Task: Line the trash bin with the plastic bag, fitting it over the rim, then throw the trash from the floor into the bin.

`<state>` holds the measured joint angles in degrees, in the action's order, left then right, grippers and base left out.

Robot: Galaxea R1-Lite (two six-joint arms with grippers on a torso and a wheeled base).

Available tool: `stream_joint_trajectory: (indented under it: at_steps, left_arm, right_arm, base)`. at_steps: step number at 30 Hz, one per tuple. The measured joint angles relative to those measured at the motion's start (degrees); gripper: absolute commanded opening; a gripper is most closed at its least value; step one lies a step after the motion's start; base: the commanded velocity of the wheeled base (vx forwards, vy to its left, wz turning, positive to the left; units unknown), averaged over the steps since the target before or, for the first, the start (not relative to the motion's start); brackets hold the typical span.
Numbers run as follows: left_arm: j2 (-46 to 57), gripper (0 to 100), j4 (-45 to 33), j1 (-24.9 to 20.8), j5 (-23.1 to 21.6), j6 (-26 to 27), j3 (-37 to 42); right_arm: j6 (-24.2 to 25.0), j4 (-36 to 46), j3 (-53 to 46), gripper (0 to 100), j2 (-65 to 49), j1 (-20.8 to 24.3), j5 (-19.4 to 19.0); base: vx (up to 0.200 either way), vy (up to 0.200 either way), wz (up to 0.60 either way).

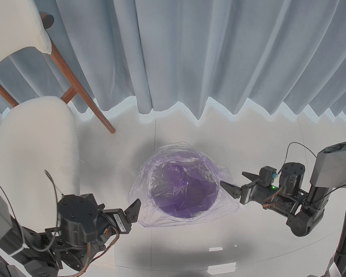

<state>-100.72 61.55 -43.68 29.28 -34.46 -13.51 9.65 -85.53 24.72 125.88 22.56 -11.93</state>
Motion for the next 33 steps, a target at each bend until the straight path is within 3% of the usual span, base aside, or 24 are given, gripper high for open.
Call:
stream_joint_trajectory:
  at_steps: [8,14,15,25,33]
  left_arm:
    - [7.9,100,1.0,-2.1,0.0,-0.8,3.8]
    - [9.7,100,1.1,-2.6,0.1,-0.9,4.4]
    - [9.9,100,1.1,-2.6,0.1,-1.0,4.5]
    - [10.2,100,1.1,-2.4,0.2,-1.2,5.3]
    - [10.8,100,1.2,-2.4,-1.1,-6.4,3.3]
  right_arm:
    - [-9.5,3.0,11.6,100,3.2,0.2,-1.2]
    - [-10.7,3.4,13.7,100,5.6,0.9,-1.7]
    - [-10.7,3.3,14.1,0,6.1,0.9,-1.9]
    - [-10.7,3.1,15.6,0,8.4,0.9,-2.1]
    - [-8.3,3.0,18.6,0,8.9,-2.1,-2.0]
  base:
    - [0.000,0.000,0.00]
    - [0.000,0.000,0.00]
    - [0.000,0.000,0.00]
    - [0.000,0.000,0.00]
    - [0.000,0.000,0.00]
